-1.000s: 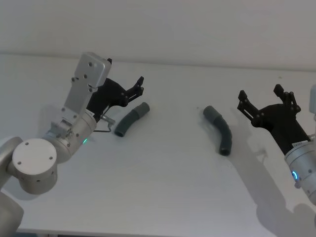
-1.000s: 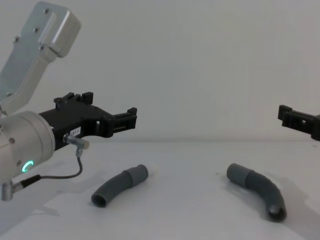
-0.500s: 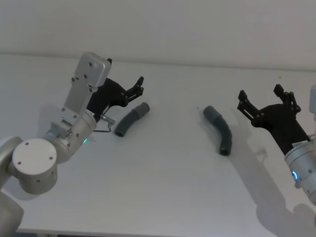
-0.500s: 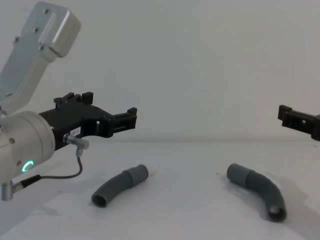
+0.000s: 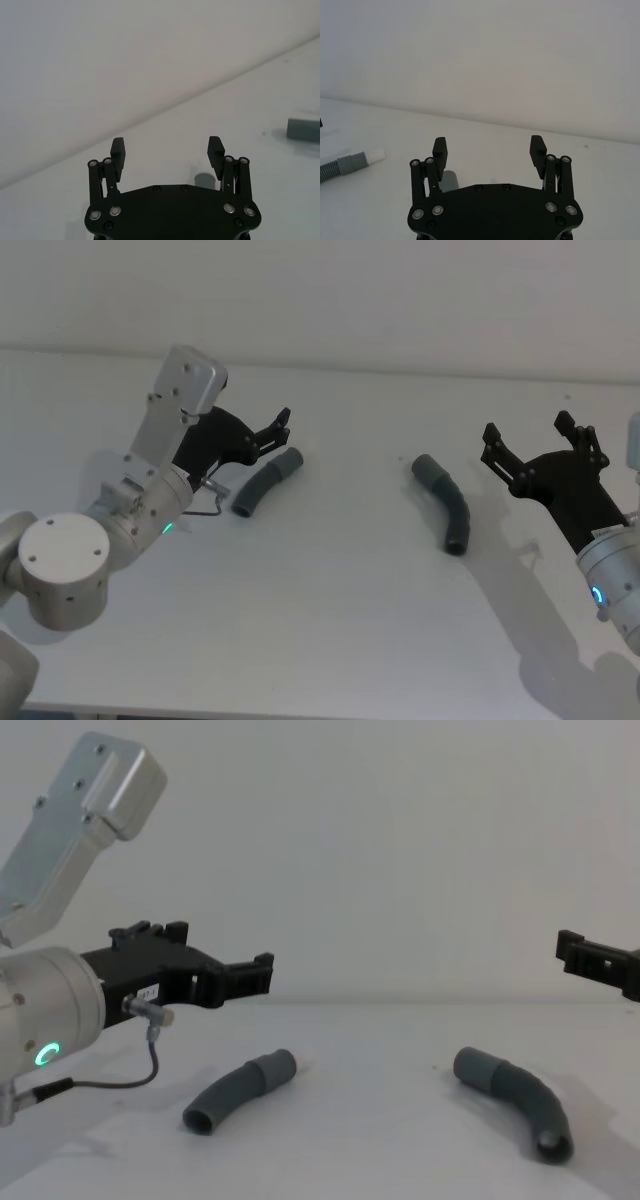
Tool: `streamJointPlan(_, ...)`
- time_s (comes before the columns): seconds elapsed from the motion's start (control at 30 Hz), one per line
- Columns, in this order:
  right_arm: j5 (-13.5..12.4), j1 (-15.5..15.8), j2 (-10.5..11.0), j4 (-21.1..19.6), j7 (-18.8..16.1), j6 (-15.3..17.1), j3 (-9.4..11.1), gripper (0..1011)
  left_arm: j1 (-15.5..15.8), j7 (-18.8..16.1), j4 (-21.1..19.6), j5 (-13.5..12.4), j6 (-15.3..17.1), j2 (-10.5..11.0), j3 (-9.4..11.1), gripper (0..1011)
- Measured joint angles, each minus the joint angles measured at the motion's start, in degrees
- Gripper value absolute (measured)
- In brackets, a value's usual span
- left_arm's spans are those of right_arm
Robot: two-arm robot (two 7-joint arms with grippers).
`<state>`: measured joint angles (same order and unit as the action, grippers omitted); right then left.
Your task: Use both hands to pick up one end of the pipe from the table, align the ends, and insert them.
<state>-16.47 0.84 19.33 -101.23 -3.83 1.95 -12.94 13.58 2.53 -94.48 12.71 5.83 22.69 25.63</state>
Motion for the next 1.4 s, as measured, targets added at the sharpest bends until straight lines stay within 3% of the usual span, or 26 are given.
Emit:
streamJointPlan(0.63,0.0,0.0,0.0,0.0,0.0,0.0,0.0,1004,0.5,4.1,-1.8,0.7,8.4,3.4,-0.7,1001)
streamJointPlan(1.4,0.0,0.0,0.0,0.0,0.0,0.0,0.0,1004,3.5,10.1,-1.4,0.3,16.0,5.0,0.6,1002)
